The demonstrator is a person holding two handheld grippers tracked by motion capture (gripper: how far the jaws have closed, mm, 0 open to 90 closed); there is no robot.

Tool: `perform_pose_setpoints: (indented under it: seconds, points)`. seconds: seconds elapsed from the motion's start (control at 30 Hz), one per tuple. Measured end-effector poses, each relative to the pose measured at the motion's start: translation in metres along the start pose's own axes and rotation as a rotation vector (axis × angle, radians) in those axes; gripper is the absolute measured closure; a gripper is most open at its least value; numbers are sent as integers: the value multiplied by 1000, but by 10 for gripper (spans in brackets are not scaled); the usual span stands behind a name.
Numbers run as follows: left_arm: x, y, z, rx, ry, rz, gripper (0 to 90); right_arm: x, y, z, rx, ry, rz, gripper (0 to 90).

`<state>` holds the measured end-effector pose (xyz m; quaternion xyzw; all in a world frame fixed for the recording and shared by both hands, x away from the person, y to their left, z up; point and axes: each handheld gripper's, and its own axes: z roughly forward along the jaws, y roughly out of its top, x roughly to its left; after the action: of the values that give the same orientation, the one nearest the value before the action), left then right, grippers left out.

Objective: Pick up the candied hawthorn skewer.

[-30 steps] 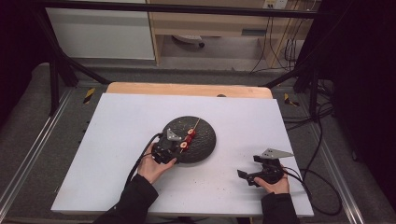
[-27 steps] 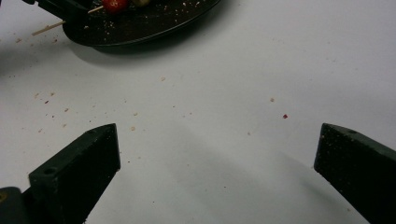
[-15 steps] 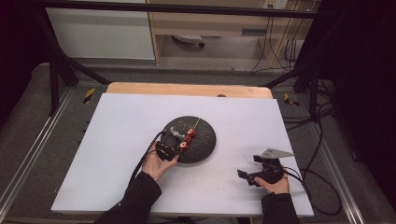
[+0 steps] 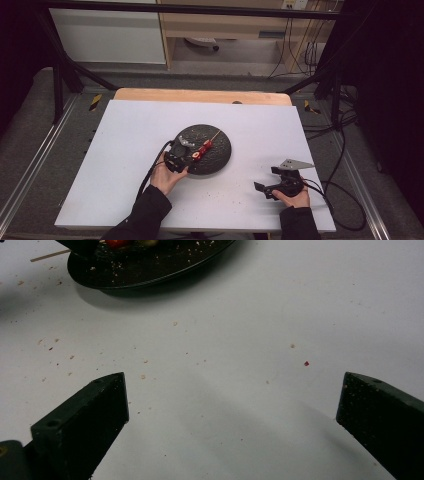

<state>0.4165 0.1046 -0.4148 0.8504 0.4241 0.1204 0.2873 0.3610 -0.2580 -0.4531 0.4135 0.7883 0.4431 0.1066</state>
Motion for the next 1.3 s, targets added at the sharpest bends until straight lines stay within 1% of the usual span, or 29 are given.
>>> perform_pose_setpoints:
  seconds: [0.1, 0.17, 0.23, 0.37, 0.4, 0.5, 0.73, 0.83, 0.87, 0.97, 1.1, 1.13, 1.2, 1.3]
  points:
    - [2, -2, -4, -22, -8, 1, 880, 0, 0, 0, 2, -1, 1, 12]
    - [3, -3, -7, -38, -11, -6, 880, 0, 0, 0, 2, -2, -2, 12]
    - [4, -4, -9, -45, -10, 2, 880, 0, 0, 0, 2, -2, -2, 12]
    - [7, -7, -14, -74, -25, -5, 880, 0, -1, 0, 2, -1, -3, 12]
    - [8, -8, -17, -79, -20, 4, 880, 0, 0, 0, 3, -1, -1, 12]
    - [10, -12, -23, -101, -24, 9, 880, 1, 0, 0, 1, 1, 2, 12]
    - [14, -27, -38, -153, -30, 19, 880, 1, 0, 0, 0, 2, 9, 12]
    - [15, -35, -44, -170, -43, 20, 880, 2, 0, 0, -2, 4, 13, 12]
    - [16, -37, -46, -173, -50, 23, 880, 2, 1, 1, -3, 3, 6, 11]
    - [17, -45, -50, -186, -67, 23, 880, 4, 2, 2, -3, 7, 7, 10]
    - [19, -55, -55, -200, -77, 27, 880, 7, 4, 3, -9, 11, 5, 8]
    - [19, -57, -56, -199, -82, 27, 880, 8, 5, 4, -8, 13, 9, 6]
    - [20, -62, -58, -211, -90, 27, 880, 10, 6, 5, -11, 13, -1, 6]
    - [23, -70, -61, -226, -106, 23, 880, 15, 9, 7, -12, 26, -1, 5]
